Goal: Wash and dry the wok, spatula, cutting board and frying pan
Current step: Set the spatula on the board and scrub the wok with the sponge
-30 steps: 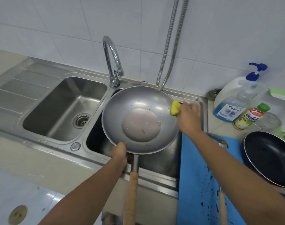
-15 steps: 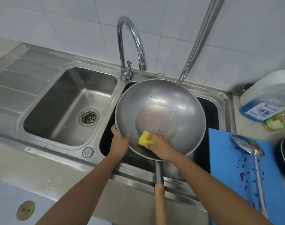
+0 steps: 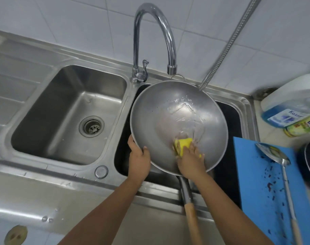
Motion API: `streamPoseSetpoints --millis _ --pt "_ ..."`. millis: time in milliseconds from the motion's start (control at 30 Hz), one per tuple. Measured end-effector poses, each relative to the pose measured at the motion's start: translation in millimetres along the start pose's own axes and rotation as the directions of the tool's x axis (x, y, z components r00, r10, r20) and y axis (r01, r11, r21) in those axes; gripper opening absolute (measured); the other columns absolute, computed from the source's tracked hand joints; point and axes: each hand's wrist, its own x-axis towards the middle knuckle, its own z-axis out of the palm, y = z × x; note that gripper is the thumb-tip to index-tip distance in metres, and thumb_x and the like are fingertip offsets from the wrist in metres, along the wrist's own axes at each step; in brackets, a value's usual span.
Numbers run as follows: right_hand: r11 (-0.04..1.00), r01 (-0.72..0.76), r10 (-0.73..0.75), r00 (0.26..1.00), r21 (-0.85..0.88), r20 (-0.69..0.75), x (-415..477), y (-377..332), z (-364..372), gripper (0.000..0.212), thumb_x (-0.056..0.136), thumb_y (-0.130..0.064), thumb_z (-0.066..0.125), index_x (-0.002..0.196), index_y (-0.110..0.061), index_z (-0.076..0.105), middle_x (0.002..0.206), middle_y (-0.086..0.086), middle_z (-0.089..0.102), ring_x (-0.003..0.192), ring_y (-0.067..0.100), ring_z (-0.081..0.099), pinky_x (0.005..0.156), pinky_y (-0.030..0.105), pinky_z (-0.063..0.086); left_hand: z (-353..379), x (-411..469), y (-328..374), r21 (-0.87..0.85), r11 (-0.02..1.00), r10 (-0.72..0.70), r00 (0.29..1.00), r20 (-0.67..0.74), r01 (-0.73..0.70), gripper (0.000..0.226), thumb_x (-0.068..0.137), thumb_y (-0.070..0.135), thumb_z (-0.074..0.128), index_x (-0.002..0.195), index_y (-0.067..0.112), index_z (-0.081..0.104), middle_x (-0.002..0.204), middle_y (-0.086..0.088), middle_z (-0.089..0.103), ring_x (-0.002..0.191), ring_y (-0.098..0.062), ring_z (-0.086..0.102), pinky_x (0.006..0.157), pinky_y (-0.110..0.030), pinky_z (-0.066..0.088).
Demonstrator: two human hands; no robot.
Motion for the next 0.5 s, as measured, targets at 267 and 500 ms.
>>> streamPoseSetpoints --millis 267,500 --pt "0.949 0.259 -0.281 0.954 0.179 0.106 -12.9 -8.4 -1.7 0.054 0.098 -0.040 0.048 0.148 -0.041 0.029 0.162 0.001 0.012 0.148 0.025 0.013 0.120 0.034 0.010 -0.5 -3.7 5.2 0.047 0.999 0.007 0.999 -0.043 -0.005 0.064 0.098 0.014 0.045 0.148 0.033 0.012 0.100 -0.009 0.064 0.087 -0.027 0.065 0.081 -0.049 0.056" --pt "0.937 -0.079 0.044 0.993 -0.341 -0.110 -4.3 54.4 -47.3 0.069 0.087 -0.016 0.051 0.149 -0.030 0.024 0.162 0.010 -0.003 0.146 0.039 0.005 0.119 0.051 0.007 -2.1 -4.1 8.0 0.020 0.998 -0.058 0.998 -0.012 0.058 0.067 0.098 0.015 0.045 0.148 0.040 0.008 0.094 -0.002 0.064 0.084 -0.021 0.067 0.079 -0.048 0.058"
